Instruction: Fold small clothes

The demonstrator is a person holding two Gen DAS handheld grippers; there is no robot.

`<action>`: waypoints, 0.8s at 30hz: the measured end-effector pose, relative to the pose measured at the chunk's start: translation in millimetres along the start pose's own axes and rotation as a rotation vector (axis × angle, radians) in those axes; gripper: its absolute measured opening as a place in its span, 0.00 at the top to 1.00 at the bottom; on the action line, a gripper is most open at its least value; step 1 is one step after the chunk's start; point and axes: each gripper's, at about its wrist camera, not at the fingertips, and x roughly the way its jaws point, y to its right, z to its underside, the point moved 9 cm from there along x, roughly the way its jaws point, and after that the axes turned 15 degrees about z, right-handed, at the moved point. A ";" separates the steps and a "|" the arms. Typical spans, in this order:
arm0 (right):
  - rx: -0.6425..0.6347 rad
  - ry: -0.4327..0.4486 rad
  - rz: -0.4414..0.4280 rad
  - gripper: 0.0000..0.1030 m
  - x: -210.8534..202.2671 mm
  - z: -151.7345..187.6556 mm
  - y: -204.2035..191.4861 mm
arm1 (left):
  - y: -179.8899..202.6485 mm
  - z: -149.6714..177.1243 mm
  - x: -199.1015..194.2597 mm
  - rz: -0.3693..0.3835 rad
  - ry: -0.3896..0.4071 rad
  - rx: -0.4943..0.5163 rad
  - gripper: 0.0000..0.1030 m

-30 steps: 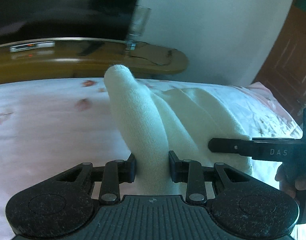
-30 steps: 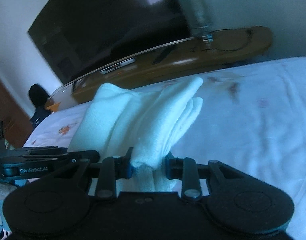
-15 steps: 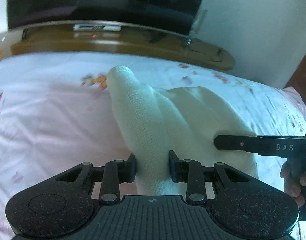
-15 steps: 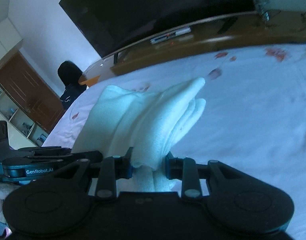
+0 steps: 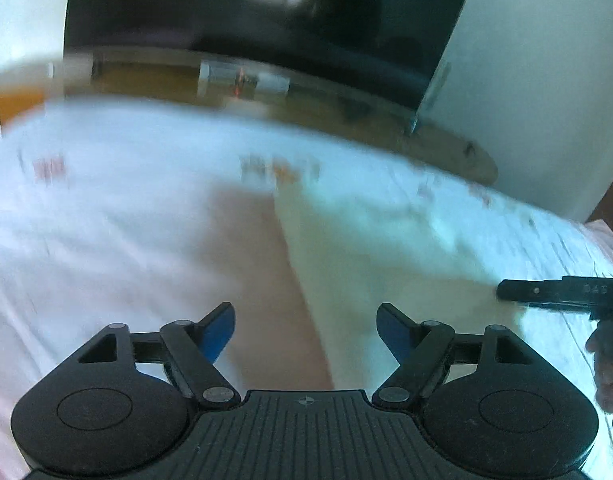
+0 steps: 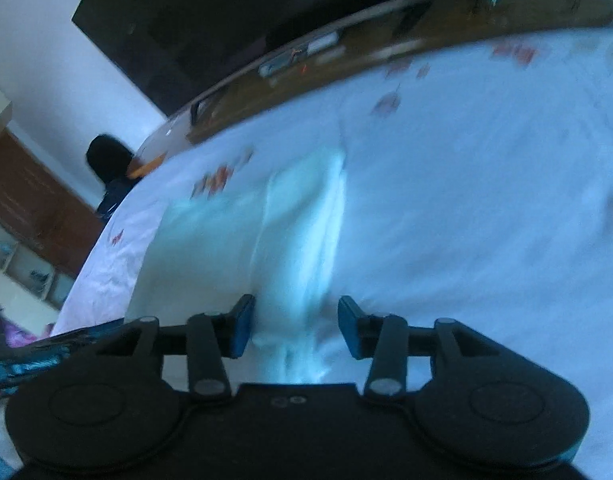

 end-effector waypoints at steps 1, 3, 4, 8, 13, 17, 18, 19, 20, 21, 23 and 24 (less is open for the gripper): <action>-0.038 0.049 0.050 0.65 -6.9 -7.1 -1.4 | 7.2 -11.1 -0.6 0.013 0.027 0.025 0.24; -0.115 0.151 0.101 0.71 -19.1 -26.9 -14.5 | 22.8 -28.1 12.8 0.062 0.037 0.056 0.24; -0.140 0.185 0.098 0.72 -20.4 -34.5 -23.6 | 30.3 -31.2 23.9 0.086 0.017 0.068 0.24; -0.226 0.115 0.074 0.80 16.2 -38.5 -53.6 | 26.2 -18.9 73.2 0.088 -0.096 0.037 0.24; -0.252 0.062 0.178 0.84 39.5 -25.0 -37.3 | 31.2 -10.4 62.7 0.050 -0.093 0.085 0.24; -0.299 0.153 0.107 0.80 -17.8 -8.9 -48.6 | 39.1 8.5 24.6 0.038 -0.043 0.087 0.24; -0.351 0.155 0.080 0.80 -28.4 3.6 -56.0 | 39.7 17.0 18.0 0.046 -0.047 0.070 0.24; -0.404 0.158 0.069 0.80 -34.7 15.8 -62.9 | 40.6 22.7 12.4 0.044 -0.043 0.064 0.24; -0.453 0.151 0.057 0.78 -37.9 28.4 -69.7 | 42.5 32.3 6.0 0.043 -0.037 0.058 0.24; -0.497 0.138 0.048 0.75 -39.9 41.2 -74.1 | 44.1 41.8 3.0 0.051 -0.049 0.045 0.24; -0.597 0.122 0.111 0.80 -33.4 62.4 -71.3 | 47.7 63.9 0.5 0.034 -0.097 0.068 0.24; -0.608 0.101 0.151 0.81 -26.0 68.0 -63.9 | 46.5 75.0 -2.0 0.008 -0.115 0.084 0.24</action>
